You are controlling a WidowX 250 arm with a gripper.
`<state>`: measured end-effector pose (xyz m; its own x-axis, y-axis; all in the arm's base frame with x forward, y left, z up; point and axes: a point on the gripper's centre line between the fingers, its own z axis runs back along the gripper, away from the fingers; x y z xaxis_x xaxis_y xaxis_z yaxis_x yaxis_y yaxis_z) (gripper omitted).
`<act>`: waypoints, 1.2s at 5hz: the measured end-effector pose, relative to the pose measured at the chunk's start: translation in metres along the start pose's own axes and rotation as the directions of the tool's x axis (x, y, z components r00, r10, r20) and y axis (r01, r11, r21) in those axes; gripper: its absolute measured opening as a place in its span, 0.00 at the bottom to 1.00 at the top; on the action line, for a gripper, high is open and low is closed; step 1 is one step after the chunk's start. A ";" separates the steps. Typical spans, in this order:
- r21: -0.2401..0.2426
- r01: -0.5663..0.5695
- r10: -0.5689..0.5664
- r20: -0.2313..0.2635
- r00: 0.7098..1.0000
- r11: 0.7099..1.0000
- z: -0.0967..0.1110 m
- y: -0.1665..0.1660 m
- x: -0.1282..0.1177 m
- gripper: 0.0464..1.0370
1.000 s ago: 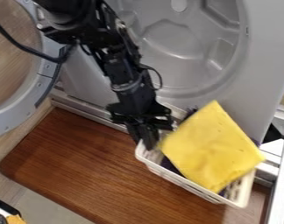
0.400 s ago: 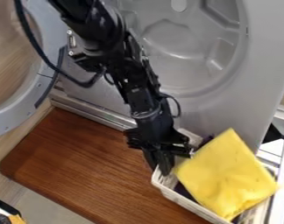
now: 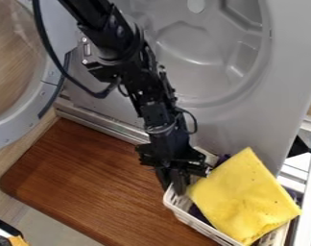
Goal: Moved the basket at the lower right
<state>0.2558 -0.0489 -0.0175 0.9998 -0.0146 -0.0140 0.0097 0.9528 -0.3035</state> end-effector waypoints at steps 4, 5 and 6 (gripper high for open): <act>0.072 -0.020 0.023 -0.036 0.999 0.997 0.007 0.006 -0.007 0.97; 0.105 -0.007 0.007 -0.003 1.000 0.994 0.026 0.004 -0.005 0.96; 0.162 0.002 -0.004 0.012 1.000 0.987 0.047 0.004 -0.008 0.96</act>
<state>0.2485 -0.0307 0.0267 0.9999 -0.0151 -0.0013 0.0148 0.9892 -0.1456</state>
